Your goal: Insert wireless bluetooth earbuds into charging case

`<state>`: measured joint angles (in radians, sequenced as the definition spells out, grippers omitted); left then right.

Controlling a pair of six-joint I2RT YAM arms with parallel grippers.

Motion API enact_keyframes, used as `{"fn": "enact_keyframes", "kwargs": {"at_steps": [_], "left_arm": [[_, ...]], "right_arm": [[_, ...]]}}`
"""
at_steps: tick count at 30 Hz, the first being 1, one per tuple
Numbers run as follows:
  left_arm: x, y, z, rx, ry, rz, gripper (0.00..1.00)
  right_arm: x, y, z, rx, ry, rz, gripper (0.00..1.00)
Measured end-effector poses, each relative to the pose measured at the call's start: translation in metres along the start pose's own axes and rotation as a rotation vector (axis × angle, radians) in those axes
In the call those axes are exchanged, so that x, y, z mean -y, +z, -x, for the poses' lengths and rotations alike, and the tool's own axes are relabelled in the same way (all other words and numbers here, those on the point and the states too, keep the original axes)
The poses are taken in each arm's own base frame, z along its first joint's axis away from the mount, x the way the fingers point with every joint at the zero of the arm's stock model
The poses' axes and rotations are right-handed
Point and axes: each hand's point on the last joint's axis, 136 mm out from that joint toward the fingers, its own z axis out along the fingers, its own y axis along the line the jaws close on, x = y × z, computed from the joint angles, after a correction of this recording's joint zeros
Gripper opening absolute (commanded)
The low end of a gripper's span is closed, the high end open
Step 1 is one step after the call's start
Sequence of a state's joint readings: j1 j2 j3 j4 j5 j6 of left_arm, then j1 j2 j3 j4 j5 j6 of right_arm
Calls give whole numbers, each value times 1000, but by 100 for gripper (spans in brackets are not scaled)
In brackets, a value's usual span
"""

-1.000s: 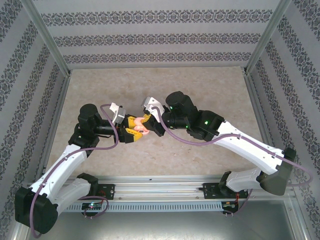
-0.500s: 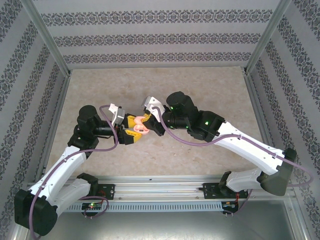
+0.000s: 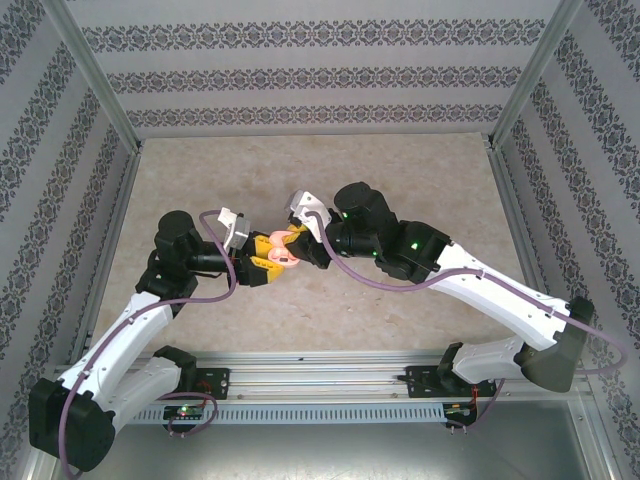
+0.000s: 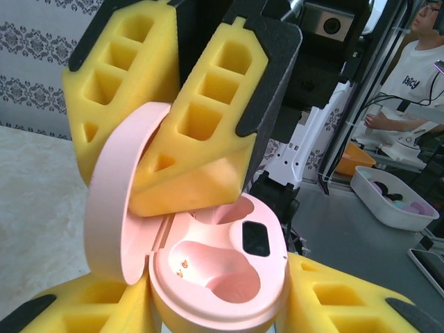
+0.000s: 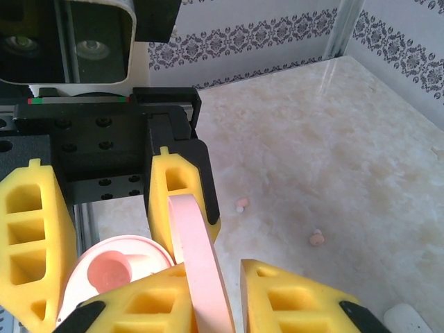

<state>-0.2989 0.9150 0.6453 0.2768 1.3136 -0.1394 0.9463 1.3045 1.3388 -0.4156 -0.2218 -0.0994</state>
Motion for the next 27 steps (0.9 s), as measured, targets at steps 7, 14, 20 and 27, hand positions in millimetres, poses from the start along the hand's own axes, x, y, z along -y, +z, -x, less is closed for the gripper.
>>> {"fn": "enact_keyframes", "kwargs": {"at_steps": [7, 14, 20, 27], "left_arm": [[0, 0, 0, 0, -8, -3, 21], [-1, 0, 1, 4, -26, 6, 20], [-7, -1, -2, 6, -57, 23, 20], [-20, -6, -5, 19, -91, 84, 20]], "right_arm": [[3, 0, 0, -1, 26, -15, 41], [8, -2, 3, 5, 78, -35, 51], [10, -4, 8, 20, 130, -41, 57], [19, -11, 20, 52, 245, -86, 58]]}}
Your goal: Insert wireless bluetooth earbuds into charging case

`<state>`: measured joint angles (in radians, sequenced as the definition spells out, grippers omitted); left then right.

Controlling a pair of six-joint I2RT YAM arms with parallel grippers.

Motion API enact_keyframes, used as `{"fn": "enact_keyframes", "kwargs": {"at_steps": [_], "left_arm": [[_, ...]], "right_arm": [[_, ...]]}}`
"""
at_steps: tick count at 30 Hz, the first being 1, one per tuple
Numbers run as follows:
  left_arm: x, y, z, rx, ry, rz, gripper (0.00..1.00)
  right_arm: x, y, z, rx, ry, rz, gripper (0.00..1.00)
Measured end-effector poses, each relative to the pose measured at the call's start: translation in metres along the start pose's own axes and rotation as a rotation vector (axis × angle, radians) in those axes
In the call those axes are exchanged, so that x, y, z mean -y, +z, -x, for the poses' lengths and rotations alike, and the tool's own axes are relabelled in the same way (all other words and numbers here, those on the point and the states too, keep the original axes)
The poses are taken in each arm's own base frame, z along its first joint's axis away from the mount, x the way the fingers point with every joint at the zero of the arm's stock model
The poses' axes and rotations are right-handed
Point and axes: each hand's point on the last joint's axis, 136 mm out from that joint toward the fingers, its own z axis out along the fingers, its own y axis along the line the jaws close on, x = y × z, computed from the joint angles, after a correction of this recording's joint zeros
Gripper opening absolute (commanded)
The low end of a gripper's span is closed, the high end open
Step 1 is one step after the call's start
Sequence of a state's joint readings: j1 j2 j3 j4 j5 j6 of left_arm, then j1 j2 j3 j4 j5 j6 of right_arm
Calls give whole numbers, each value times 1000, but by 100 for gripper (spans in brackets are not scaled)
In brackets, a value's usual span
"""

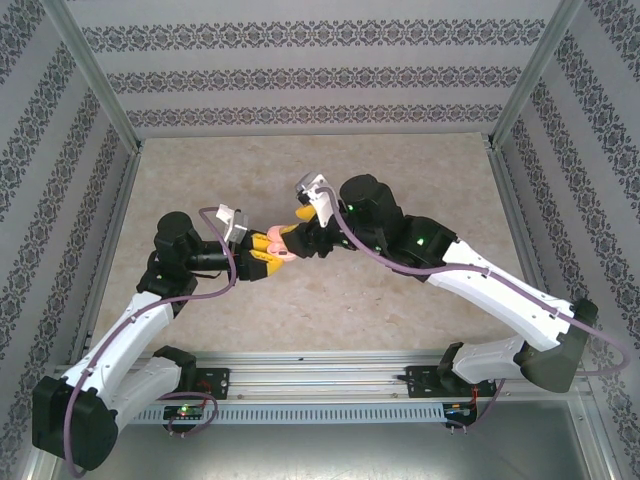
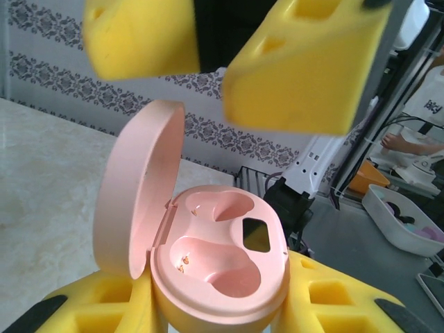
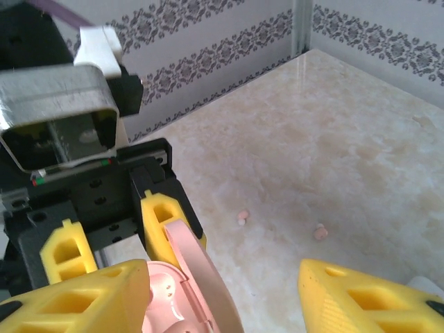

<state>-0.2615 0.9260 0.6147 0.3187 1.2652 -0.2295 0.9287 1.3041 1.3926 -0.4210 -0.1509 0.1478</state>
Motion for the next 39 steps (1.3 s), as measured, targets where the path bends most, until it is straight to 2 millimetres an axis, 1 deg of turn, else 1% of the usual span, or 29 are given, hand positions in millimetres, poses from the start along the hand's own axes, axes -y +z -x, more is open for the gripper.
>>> {"fn": "enact_keyframes", "kwargs": {"at_steps": [2, 5, 8, 11, 14, 17, 19, 22, 25, 30, 34, 37, 39], "left_arm": [[-5, -2, 0, 6, -11, 23, 20], [-14, -5, 1, 12, -27, 55, 19], [-25, -9, 1, 22, -37, 101, 19], [-40, -15, 1, 31, -47, 163, 19], [-57, -19, -4, 29, -69, 225, 19], [-77, -24, -11, 22, -93, 288, 19], [-92, -27, -15, 18, -109, 335, 19], [-114, -31, -16, 14, -130, 396, 19], [-132, -33, -15, 12, -143, 441, 19], [-163, -40, -11, 10, -150, 519, 18], [-193, -51, -12, 23, -162, 581, 18], [-215, -63, -18, 37, -190, 622, 18], [-228, -71, -20, 51, -211, 644, 18]], "right_arm": [[4, -2, 4, 9, 42, -21, 58], [17, -8, 6, 17, 118, -73, 58], [32, -14, 5, 25, 204, -132, 57], [45, -20, 2, 37, 290, -189, 56], [55, -20, -14, 26, 366, -235, 54], [64, -12, -41, -13, 443, -275, 51], [70, -4, -63, -49, 501, -307, 51], [76, 10, -90, -101, 563, -350, 50], [72, 30, -112, -152, 588, -378, 46], [58, 71, -141, -217, 603, -383, 42], [59, 98, -164, -243, 638, -398, 41], [60, 113, -178, -257, 661, -408, 39], [58, 125, -186, -265, 666, -409, 37]]}}
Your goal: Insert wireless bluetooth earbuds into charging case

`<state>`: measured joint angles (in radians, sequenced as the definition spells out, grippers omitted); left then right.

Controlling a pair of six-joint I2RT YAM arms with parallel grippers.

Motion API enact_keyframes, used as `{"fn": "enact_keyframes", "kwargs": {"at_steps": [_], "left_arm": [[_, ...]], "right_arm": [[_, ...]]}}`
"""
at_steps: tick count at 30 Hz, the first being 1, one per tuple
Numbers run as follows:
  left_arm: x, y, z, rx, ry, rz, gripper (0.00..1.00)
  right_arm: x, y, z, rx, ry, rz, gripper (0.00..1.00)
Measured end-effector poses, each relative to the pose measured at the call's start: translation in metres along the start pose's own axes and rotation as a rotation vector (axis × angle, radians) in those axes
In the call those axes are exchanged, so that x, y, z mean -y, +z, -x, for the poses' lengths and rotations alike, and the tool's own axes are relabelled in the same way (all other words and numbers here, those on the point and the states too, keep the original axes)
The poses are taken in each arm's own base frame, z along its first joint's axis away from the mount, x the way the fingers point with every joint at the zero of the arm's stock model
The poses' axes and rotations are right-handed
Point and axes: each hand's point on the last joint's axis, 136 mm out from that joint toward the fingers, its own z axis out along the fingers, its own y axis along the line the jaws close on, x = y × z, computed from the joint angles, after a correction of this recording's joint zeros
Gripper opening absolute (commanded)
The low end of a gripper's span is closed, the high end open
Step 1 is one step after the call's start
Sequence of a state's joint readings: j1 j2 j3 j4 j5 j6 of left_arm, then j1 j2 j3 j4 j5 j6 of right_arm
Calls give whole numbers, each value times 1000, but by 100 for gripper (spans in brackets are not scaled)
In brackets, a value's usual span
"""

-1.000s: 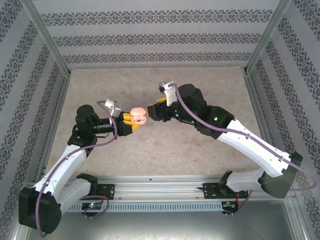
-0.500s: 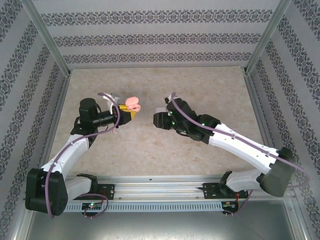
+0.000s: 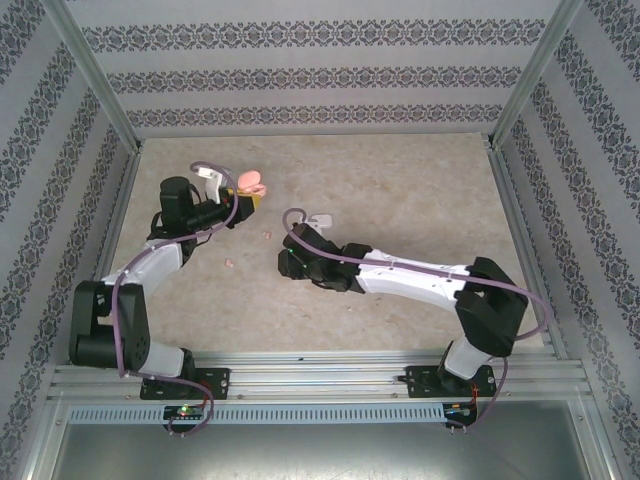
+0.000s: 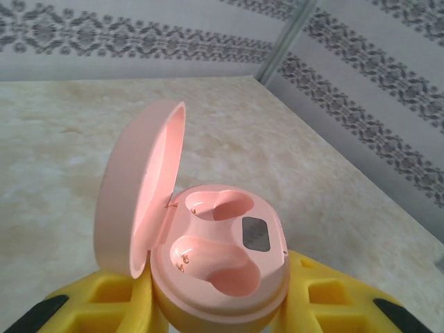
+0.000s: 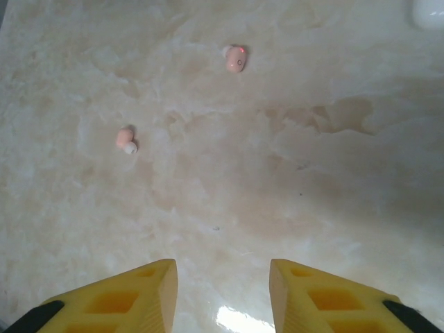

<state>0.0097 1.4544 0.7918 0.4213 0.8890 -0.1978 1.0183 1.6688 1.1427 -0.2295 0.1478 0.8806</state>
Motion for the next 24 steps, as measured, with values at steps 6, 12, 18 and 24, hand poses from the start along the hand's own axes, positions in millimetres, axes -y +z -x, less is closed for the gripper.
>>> {"fn": "enact_keyframes", "kwargs": {"at_steps": [6, 12, 18, 24], "left_arm": [[-42, -1, 12, 50, -45, 58, 17], [-62, -6, 23, 90, -47, 87, 16], [-80, -7, 23, 110, -77, 108, 16], [-85, -7, 21, 110, -86, 112, 16]], "right_arm": [[-36, 47, -19, -52, -22, 6, 34], [-76, 85, -11, -60, -37, 36, 32], [-91, 117, 2, -71, -43, 34, 32], [-95, 143, 6, -91, -88, 3, 32]]}}
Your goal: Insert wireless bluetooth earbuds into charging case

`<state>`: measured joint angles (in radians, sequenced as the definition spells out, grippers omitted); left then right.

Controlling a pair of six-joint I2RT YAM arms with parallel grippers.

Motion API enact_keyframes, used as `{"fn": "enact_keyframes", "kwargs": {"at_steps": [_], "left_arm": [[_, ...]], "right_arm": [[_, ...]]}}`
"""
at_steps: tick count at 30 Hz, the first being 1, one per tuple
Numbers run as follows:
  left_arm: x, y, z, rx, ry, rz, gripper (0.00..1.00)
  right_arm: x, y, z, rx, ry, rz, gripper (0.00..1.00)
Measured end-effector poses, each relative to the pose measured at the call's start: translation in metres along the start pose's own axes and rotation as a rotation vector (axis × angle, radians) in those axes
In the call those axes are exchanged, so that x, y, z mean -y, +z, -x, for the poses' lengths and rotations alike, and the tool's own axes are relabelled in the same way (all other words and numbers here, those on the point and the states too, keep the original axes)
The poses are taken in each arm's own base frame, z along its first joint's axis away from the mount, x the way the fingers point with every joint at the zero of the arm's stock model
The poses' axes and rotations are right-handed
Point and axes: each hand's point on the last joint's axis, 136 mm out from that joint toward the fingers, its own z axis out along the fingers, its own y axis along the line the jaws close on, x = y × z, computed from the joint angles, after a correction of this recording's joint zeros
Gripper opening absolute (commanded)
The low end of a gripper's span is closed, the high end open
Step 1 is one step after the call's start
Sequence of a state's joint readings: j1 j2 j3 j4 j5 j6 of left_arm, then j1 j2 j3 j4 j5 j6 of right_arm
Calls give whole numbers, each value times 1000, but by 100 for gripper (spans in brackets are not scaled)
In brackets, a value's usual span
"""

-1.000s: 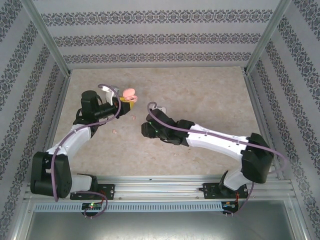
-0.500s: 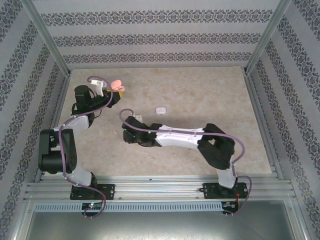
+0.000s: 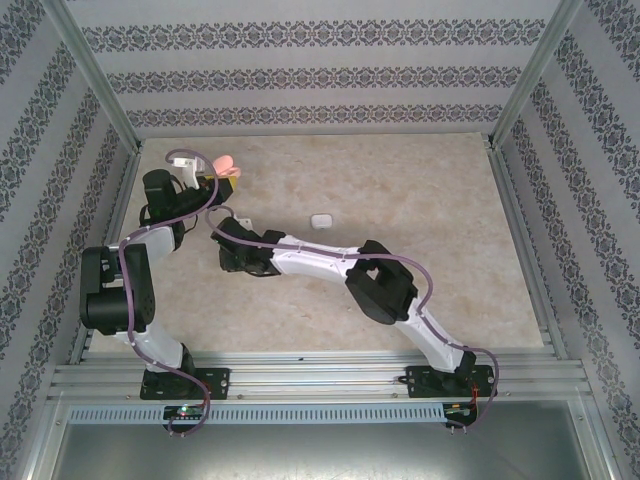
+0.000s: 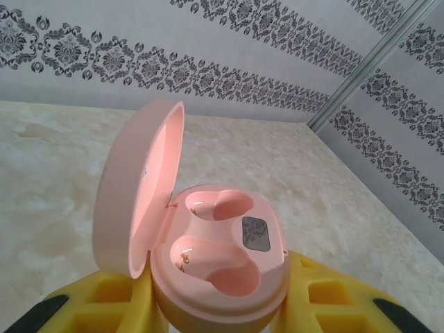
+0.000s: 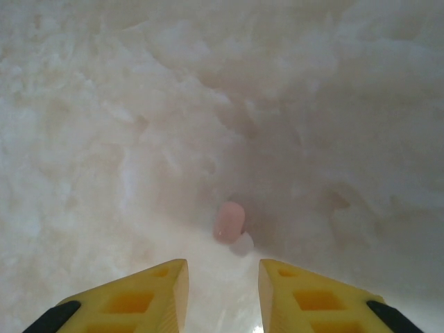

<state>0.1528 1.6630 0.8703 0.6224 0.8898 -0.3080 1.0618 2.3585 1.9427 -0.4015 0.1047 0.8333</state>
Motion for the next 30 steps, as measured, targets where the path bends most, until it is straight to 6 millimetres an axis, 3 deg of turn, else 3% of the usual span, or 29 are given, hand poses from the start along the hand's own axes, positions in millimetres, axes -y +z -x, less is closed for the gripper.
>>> {"fn": "enact_keyframes", "kwargs": {"at_steps": [13, 30], "left_arm": [[-2, 0, -1, -1, -2, -8, 15], [-1, 0, -1, 0, -5, -20, 14]], "right_arm": [[3, 24, -4, -50, -82, -63, 33], [5, 39, -8, -58, -114, -72, 34]]}}
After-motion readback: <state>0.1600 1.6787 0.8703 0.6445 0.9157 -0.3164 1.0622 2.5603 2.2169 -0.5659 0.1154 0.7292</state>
